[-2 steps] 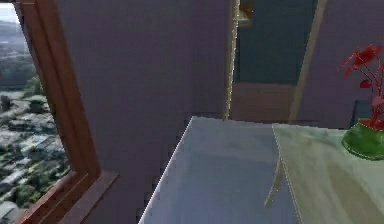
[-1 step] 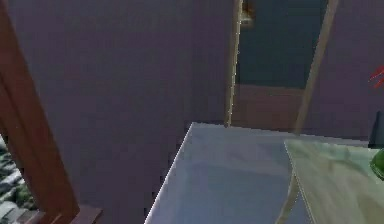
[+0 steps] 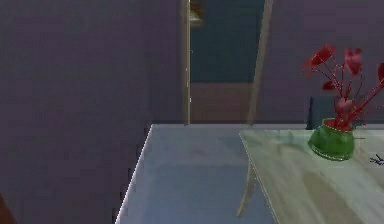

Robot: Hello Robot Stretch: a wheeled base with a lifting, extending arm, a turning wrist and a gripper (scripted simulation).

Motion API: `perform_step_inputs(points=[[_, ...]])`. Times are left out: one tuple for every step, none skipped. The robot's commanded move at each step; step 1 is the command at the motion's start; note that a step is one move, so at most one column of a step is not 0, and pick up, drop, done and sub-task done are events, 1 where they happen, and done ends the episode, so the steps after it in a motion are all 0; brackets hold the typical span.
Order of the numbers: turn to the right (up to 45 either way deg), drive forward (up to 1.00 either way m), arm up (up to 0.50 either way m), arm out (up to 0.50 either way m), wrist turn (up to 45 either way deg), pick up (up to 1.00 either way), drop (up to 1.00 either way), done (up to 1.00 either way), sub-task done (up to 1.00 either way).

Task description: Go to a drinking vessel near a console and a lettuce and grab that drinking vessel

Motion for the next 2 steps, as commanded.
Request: perform_step_inputs(points=[[0.0, 1.0, 0.0, 0.0, 0.0, 0.0, 0.0, 0.0, 0.0], [0.0, 0.3, 0.0, 0.0, 0.0, 0.0, 0.0, 0.0, 0.0]])
